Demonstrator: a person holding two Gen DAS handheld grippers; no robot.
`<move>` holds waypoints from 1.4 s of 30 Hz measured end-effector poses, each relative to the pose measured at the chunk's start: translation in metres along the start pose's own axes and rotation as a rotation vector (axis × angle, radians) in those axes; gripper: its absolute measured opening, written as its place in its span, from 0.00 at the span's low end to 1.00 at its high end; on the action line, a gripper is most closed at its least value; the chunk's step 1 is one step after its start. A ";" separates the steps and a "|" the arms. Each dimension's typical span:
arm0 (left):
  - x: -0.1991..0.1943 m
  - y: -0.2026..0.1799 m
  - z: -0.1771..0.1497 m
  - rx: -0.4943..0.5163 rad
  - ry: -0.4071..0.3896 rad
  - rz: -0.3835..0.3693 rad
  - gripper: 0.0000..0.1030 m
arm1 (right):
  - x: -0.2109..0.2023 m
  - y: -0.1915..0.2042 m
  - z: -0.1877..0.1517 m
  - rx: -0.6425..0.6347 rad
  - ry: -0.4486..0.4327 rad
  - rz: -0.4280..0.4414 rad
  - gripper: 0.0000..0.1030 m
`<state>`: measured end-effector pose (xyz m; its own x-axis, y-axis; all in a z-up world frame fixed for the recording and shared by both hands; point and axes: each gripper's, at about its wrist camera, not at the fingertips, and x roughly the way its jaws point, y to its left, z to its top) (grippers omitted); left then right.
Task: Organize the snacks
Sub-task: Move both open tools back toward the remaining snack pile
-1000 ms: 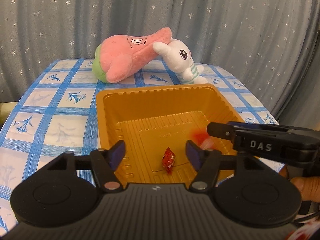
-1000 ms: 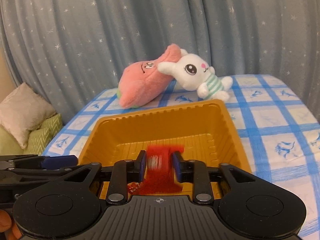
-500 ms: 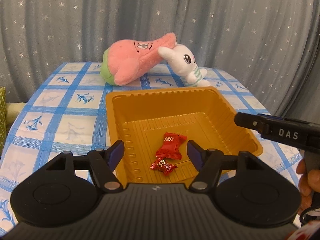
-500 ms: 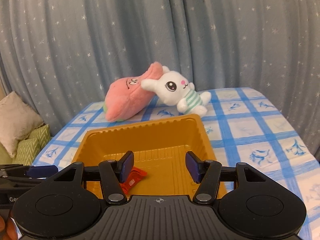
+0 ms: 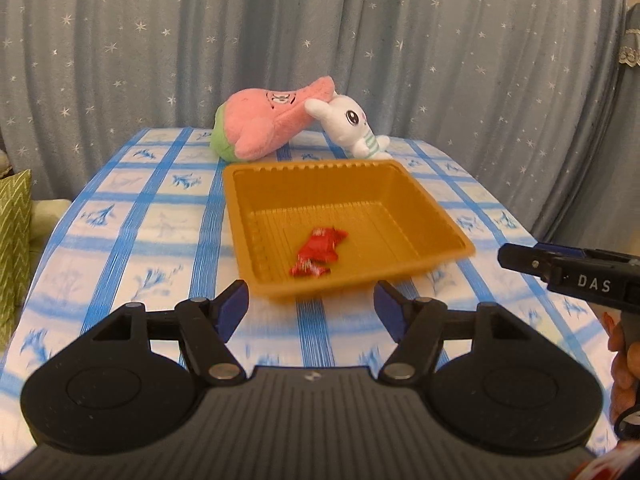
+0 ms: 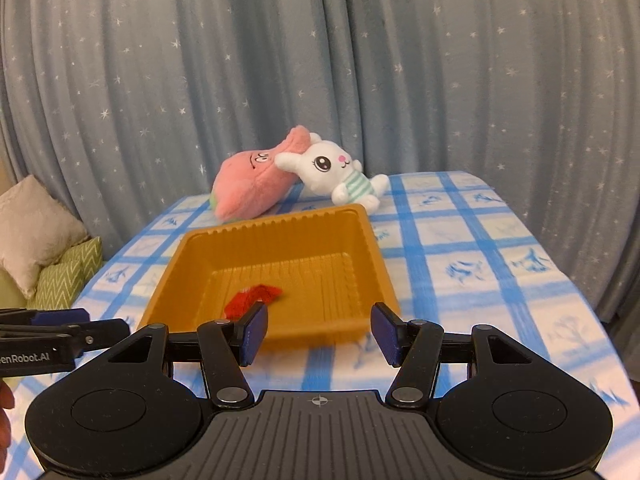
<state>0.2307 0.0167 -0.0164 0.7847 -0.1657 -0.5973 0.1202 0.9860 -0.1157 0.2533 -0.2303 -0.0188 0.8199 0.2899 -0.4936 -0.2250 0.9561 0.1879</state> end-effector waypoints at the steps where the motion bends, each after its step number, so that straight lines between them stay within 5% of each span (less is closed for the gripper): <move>1: -0.007 -0.001 -0.006 -0.001 0.001 -0.001 0.64 | -0.008 0.000 -0.006 -0.003 0.001 -0.004 0.56; 12: -0.085 -0.008 -0.070 -0.021 0.034 0.020 0.64 | -0.085 0.016 -0.083 -0.054 0.053 -0.040 0.56; 22: -0.129 -0.007 -0.113 0.005 0.078 0.057 0.66 | -0.125 0.033 -0.114 -0.076 0.109 -0.024 0.56; 33: -0.132 0.015 -0.120 0.007 0.100 0.098 0.65 | -0.127 0.052 -0.117 -0.078 0.116 0.019 0.56; 42: -0.107 0.029 -0.111 0.086 0.194 0.079 0.63 | -0.113 0.064 -0.120 -0.091 0.137 0.044 0.56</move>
<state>0.0825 0.0608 -0.0439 0.6632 -0.0807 -0.7441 0.1211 0.9926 0.0002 0.0833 -0.1970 -0.0525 0.7300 0.3291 -0.5991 -0.3111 0.9404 0.1375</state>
